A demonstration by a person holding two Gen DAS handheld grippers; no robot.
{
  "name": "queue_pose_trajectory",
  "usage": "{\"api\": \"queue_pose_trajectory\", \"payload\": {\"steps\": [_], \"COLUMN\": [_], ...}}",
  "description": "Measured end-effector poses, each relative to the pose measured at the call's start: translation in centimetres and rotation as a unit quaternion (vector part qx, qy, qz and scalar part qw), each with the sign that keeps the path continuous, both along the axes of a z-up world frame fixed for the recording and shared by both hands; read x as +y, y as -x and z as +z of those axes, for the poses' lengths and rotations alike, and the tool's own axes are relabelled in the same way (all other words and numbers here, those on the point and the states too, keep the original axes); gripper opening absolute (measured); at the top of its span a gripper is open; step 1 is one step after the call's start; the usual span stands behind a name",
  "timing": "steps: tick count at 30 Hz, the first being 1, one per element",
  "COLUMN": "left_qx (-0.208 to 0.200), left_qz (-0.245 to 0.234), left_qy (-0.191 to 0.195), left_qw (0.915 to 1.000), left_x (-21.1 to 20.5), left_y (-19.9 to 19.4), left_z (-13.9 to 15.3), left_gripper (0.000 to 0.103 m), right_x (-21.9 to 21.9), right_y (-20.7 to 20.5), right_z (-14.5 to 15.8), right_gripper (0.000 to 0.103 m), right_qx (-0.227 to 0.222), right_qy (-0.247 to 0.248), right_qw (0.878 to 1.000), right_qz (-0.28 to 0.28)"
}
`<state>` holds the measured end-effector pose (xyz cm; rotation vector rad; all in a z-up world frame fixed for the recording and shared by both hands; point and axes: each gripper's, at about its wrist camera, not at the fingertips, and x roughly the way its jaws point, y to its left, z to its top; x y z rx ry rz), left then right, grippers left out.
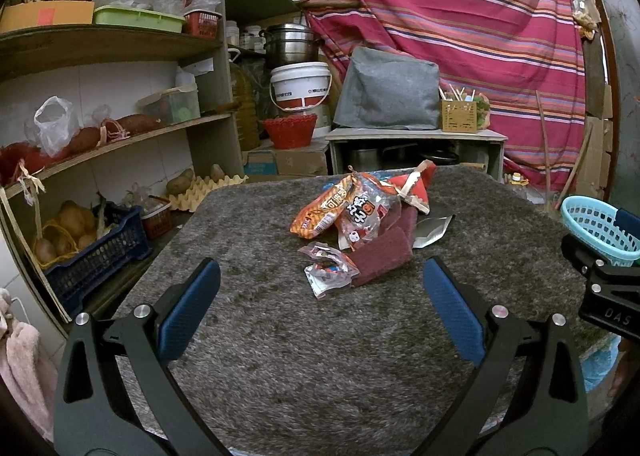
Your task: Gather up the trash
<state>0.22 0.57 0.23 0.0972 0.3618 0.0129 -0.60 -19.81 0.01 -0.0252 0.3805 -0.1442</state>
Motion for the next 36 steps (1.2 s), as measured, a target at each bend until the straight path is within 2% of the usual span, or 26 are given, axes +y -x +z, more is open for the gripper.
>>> {"api": "queue_pose_trajectory", "payload": {"steps": [20,28,32,36], "left_qx": [0.003,0.006,0.019,0.05], "left_qz": [0.0,0.009,0.019,0.019], "left_qy": [-0.001,-0.01,0.0,0.031], "left_qw": [1.0,0.9999,0.9996,0.9981], "left_x": [0.6,0.9,1.5,2.4], "left_y": [0.1,-0.9,-2.7,-5.3], "left_z": [-0.1,0.3,0.7,1.2], "left_gripper": [0.098,0.098,0.098,0.098], "right_x": [-0.4,-3.3,-4.3,-4.3], "right_y": [0.0,-1.3,-2.4,-3.9], "right_z": [-0.1,0.5,1.6,3.3], "right_gripper": [0.099,0.099,0.099,0.099], "right_qx": [0.001,0.016,0.018,0.015], "right_qy": [-0.001,-0.033,-0.041,-0.04], "right_qw": [1.0,0.999,0.999,0.999], "right_qz": [0.0,-0.023,-0.016,0.002]}}
